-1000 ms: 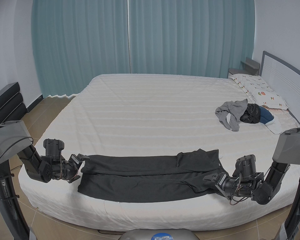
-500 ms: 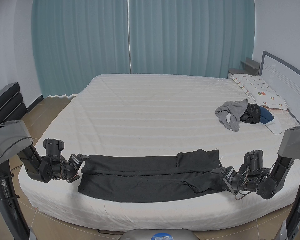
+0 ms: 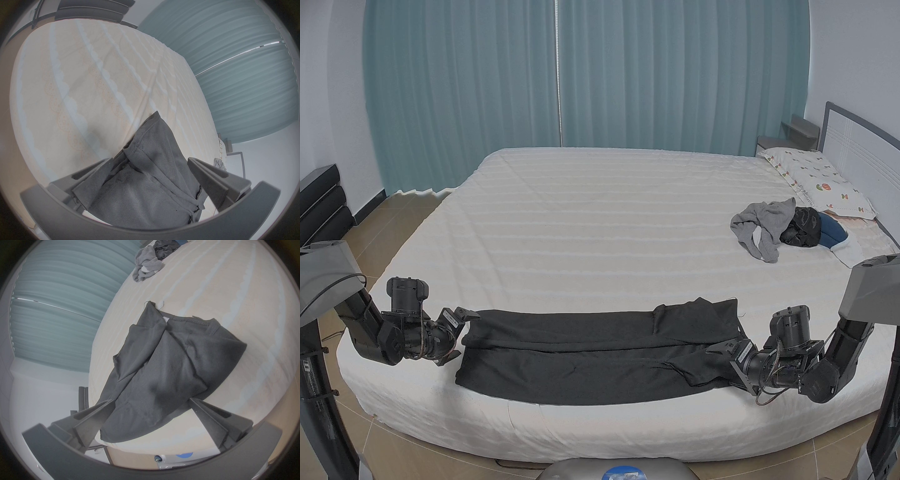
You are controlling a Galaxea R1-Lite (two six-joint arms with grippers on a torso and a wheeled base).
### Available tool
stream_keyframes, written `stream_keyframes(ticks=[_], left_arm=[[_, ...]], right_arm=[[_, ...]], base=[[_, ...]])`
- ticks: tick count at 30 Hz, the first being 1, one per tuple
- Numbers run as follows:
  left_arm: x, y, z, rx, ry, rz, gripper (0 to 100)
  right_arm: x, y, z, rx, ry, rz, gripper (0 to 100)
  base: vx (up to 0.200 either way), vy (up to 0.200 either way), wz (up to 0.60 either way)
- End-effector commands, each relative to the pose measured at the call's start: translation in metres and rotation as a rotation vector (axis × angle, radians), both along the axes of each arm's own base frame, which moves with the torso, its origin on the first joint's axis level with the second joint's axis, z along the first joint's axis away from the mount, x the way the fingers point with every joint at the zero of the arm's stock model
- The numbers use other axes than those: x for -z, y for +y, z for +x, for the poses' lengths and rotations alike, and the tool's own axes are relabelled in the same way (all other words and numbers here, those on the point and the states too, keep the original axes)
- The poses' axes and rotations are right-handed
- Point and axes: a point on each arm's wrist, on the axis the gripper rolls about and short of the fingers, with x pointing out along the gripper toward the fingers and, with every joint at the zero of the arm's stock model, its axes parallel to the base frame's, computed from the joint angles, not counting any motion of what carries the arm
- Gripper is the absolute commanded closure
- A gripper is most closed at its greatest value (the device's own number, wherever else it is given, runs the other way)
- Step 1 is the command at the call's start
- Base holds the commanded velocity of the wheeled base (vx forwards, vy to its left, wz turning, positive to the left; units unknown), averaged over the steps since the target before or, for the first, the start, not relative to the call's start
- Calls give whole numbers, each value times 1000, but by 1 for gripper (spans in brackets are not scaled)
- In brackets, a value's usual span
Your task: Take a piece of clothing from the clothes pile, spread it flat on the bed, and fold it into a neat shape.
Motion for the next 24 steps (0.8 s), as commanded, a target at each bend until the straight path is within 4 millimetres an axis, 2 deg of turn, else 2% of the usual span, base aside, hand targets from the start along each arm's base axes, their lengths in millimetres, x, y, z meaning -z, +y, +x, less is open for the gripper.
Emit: stream_keyframes(ticks=[1, 10, 17, 19, 24], left_arm=[[0, 0, 0, 0, 1, -1, 0], [0, 1, 0, -1, 1, -1, 0], [0, 3, 0, -10, 0, -2, 0], [-2, 5, 0, -16, -7, -4, 0], [-4, 6, 0, -24, -12, -7, 0]], right_arm=[[8, -5, 5, 28, 13, -13, 0], [-2, -16, 5, 79, -20, -61, 0], [-15, -25, 1, 80, -58, -87, 0], [-25, -33, 1, 101, -88, -85, 0], [-32, -42, 5, 131, -117, -73, 0]], base=[[0, 0, 0], [0, 0, 0], [0, 0, 0], [0, 0, 0], [0, 0, 0]])
